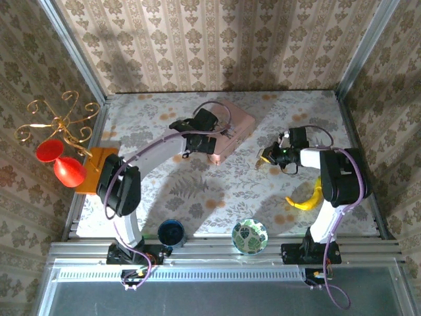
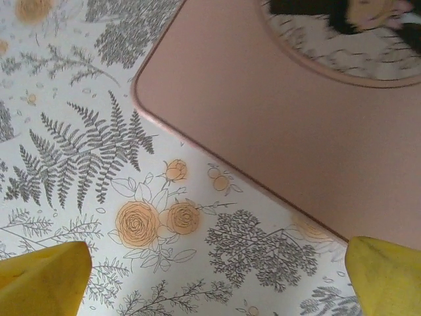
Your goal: Unlock the padlock with the key
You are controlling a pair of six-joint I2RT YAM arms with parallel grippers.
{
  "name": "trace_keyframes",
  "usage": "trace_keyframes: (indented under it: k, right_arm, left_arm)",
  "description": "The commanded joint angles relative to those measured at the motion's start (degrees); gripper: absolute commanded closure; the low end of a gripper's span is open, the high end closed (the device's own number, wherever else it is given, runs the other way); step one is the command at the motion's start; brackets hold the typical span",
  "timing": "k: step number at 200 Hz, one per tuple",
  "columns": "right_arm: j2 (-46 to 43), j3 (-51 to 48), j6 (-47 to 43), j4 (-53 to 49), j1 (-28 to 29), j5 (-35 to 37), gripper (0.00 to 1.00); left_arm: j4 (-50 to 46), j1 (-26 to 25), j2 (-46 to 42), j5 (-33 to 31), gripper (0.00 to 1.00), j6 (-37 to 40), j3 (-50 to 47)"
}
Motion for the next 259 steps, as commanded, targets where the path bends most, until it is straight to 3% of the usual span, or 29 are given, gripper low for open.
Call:
trace_keyframes:
  k: [1,40,95,118,154,185,259]
  right_arm:
    - [-2.5,-1.0,-2.9,-4.6,-0.4,3.1,0.94]
    - [-4.1,-1.9,-4.7,-7.1,-1.1,5.1,0.94]
    - [-5.6,-1.7,-5.5,-9.3,-1.7,7.5,0.87]
    - [-6.3,-1.8,-5.9,-10.3,-1.7,9.1,0.80]
    - [-8.7,-2.2,-6.2,-11.7,-1.6,10.4,0.57]
    - [-11.5,-2.5,-6.5,-13.0,-1.6,11.9,0.48]
    - [-22.0,-4.4,-6.6,-16.2,-1.6,16.1,0.46]
  left_arm:
    - [-2.0,-0.9,0.3,-2.5,0.00,2.0,2.5]
    - [-2.8,-2.8,2.0,-4.0,0.00,3.2,4.5]
    - [-10.2,-9.8,8.8,-16.1,0.00,7.6,11.4]
    - [-10.8,-11.4,10.3,-17.4,0.00,8.0,12.3]
    - [-9.8,-12.6,11.3,-15.8,0.00,7.7,12.1]
    - [-9.3,-12.6,12.5,-15.5,0.00,7.5,10.9]
    - [-7.9,-7.1,10.0,-15.7,0.00,4.3,3.9]
